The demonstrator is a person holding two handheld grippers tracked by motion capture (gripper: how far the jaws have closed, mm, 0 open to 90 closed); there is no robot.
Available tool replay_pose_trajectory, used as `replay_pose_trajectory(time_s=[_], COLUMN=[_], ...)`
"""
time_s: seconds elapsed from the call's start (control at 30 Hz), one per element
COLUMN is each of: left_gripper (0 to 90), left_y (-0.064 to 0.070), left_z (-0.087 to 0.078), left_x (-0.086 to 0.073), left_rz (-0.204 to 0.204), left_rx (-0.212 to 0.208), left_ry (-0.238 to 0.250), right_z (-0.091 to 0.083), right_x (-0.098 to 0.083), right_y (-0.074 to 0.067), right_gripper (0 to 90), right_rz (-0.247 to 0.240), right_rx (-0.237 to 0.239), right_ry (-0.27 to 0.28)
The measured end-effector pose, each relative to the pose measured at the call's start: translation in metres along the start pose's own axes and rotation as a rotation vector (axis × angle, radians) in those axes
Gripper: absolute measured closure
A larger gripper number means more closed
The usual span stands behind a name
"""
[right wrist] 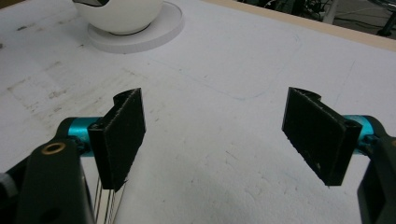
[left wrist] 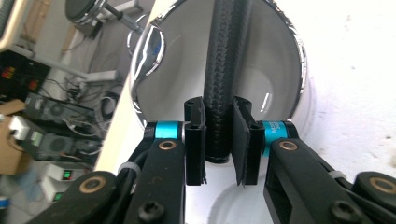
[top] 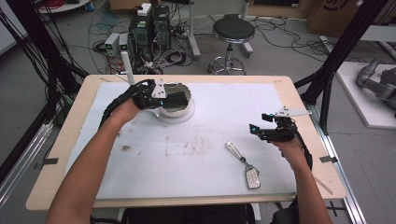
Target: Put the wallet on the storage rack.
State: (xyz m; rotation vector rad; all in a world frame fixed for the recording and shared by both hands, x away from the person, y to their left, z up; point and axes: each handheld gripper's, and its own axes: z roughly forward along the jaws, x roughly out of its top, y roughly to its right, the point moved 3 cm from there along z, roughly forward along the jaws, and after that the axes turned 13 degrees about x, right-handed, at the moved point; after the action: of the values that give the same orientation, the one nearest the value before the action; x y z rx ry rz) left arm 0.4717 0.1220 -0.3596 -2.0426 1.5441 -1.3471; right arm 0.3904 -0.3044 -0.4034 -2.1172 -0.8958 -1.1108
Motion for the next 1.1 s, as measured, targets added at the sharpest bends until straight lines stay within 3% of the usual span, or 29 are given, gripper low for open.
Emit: replay_pose_trajectory(time_s=[0.03,0.13,0.17,0.23,0.27,0.3,0.33,0.37,0.4,0.43,0.5,0.53,0.57,0.6,0.7,0.77,0.8,0.83,0.87,0.93,1.0,1.1], left_gripper=[76.2,55.2,50.6,49.5,45.1,43.4,41.8,38.6,35.9,35.9,34.5,34.4,34.2,34.2,34.0,32.1,28.9,26.2,23.5,18.1,18.2,18.2], left_y=[0.000,-0.002,-0.002,-0.003,-0.004,-0.005,-0.005,-0.008,-0.008,-0.009,-0.011,-0.013,-0.013,-0.012,-0.009,-0.006,0.000,0.000,0.006,0.010,0.020,0.026], left_z=[0.001,0.004,0.004,0.001,-0.001,-0.007,-0.007,-0.014,-0.014,-0.018,-0.028,-0.038,-0.038,-0.047,-0.058,-0.061,-0.065,-0.065,-0.067,-0.068,-0.072,-0.074], left_x=[0.002,0.004,0.004,0.001,-0.001,-0.008,-0.008,-0.019,-0.019,-0.024,-0.032,-0.040,-0.040,-0.047,-0.055,-0.057,-0.063,-0.063,-0.070,-0.074,-0.083,-0.088], left_rz=[-0.003,-0.133,-0.133,-0.204,-0.254,-0.373,-0.373,-0.484,-0.484,-0.523,-0.605,-0.673,-0.673,-0.710,-0.766,-0.786,-0.829,-0.829,-0.872,-0.888,-0.909,-0.917], left_rx=[0.010,0.015,0.015,0.002,-0.003,-0.027,-0.027,-0.037,-0.037,-0.048,-0.041,-0.041,-0.041,-0.023,0.006,0.015,0.035,0.035,0.051,0.063,0.086,0.091], left_ry=[-0.007,-0.008,-0.008,0.009,0.028,0.070,0.070,0.102,0.102,0.109,0.172,0.199,0.199,0.234,0.284,0.293,0.301,0.301,0.290,0.289,0.288,0.296], right_z=[0.000,0.002,0.002,0.002,0.001,0.000,0.000,-0.001,-0.001,-0.001,-0.002,-0.002,-0.002,-0.001,0.000,0.001,0.002,0.002,0.002,0.001,0.003,0.006], right_x=[0.000,-0.001,-0.002,-0.002,-0.002,-0.003,-0.003,-0.003,-0.004,-0.004,-0.004,-0.004,-0.004,-0.005,-0.005,-0.006,-0.006,-0.006,-0.005,-0.004,-0.005,-0.008], right_y=[0.000,0.000,0.000,-0.001,0.000,0.000,0.000,0.000,0.000,0.000,0.000,0.000,0.000,-0.001,-0.002,-0.004,-0.005,-0.005,-0.005,-0.007,-0.009,-0.010], right_gripper=[21.9,21.9,21.9,21.8,21.8,21.8,21.8,21.9,21.9,21.9,21.9,21.8,21.9,21.9,21.8,21.9,21.9,21.9,21.9,21.9,21.9,22.1], right_rz=[0.000,0.002,-0.001,0.001,0.001,0.004,0.004,0.005,0.003,0.003,0.016,0.018,0.018,0.018,0.011,0.009,0.010,0.005,0.008,-0.006,-0.023,-0.027], right_rx=[0.000,0.005,0.006,0.007,0.004,0.003,0.003,-0.003,-0.002,-0.002,-0.004,-0.005,-0.007,-0.005,-0.006,-0.018,-0.029,-0.046,-0.053,-0.063,-0.073,-0.065], right_ry=[0.000,-0.003,-0.003,-0.005,-0.006,-0.006,-0.006,-0.007,-0.007,-0.007,0.000,0.003,0.004,0.003,0.000,0.001,0.004,0.008,0.013,0.016,-0.003,-0.027])
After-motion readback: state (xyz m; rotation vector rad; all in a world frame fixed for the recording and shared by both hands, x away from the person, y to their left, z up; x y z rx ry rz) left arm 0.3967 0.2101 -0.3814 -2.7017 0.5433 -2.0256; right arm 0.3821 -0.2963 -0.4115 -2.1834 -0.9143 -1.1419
